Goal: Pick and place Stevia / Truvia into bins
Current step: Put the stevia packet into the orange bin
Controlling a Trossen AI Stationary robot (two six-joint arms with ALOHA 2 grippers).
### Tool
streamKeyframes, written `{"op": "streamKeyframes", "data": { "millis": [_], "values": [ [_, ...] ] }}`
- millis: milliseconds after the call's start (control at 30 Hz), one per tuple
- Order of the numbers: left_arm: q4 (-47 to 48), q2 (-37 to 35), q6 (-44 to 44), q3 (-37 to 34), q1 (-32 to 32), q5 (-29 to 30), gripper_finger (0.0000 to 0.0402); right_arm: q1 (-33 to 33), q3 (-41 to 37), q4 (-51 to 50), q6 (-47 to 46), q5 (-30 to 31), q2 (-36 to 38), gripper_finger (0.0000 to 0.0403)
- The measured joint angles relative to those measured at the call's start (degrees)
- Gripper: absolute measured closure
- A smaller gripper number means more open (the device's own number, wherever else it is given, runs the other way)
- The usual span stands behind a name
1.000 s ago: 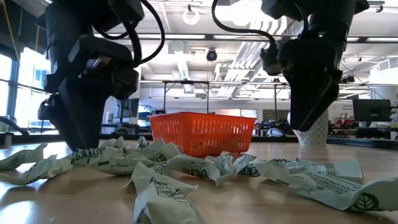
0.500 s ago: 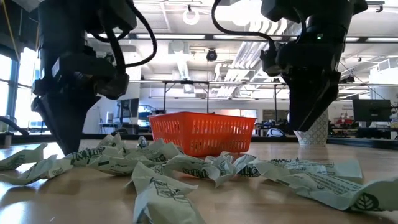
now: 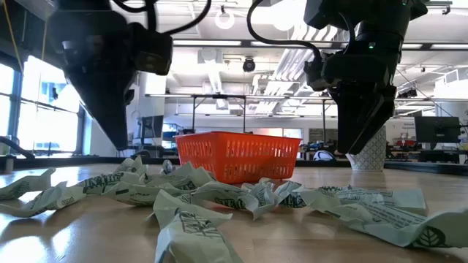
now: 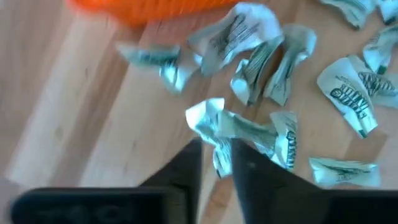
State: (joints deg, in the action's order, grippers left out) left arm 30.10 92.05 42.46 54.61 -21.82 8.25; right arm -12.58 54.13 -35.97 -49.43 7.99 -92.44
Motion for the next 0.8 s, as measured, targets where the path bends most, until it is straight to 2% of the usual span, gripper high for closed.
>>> {"op": "streamKeyframes", "data": {
  "millis": [100, 200, 367, 467, 567, 800],
  "values": [
    [-0.7, 0.0, -4.0, 0.1, -0.8, 6.2, 0.0219, 0.0, 0.0, -0.2, 0.4, 0.0, 0.0, 0.0110],
    [-0.7, 0.0, -3.6, 0.1, -0.1, 11.1, 0.0169, 0.0, 0.0, -0.2, 0.5, 0.0, 0.0, 0.0110],
    [-2.1, 1.9, -3.2, 0.0, 3.0, 11.6, 0.0122, 0.0, 0.0, -0.2, 0.5, 0.0, 0.0, 0.0110],
    [-4.8, 4.1, -2.9, 0.1, 5.5, 7.6, 0.0116, 0.0, 0.0, -0.3, 0.5, 0.0, 0.0, 0.0110],
    [-5.8, 6.2, 1.3, 0.1, 7.9, 4.1, 0.0120, -0.1, 0.0, -0.7, 0.5, 0.0, 0.0, 0.0110],
    [-6.0, 7.4, 5.1, 0.0, 10.0, 4.1, 0.0161, -0.3, 0.0, -1.3, 0.5, 0.6, 0.0, 0.0110]
  ]
}}
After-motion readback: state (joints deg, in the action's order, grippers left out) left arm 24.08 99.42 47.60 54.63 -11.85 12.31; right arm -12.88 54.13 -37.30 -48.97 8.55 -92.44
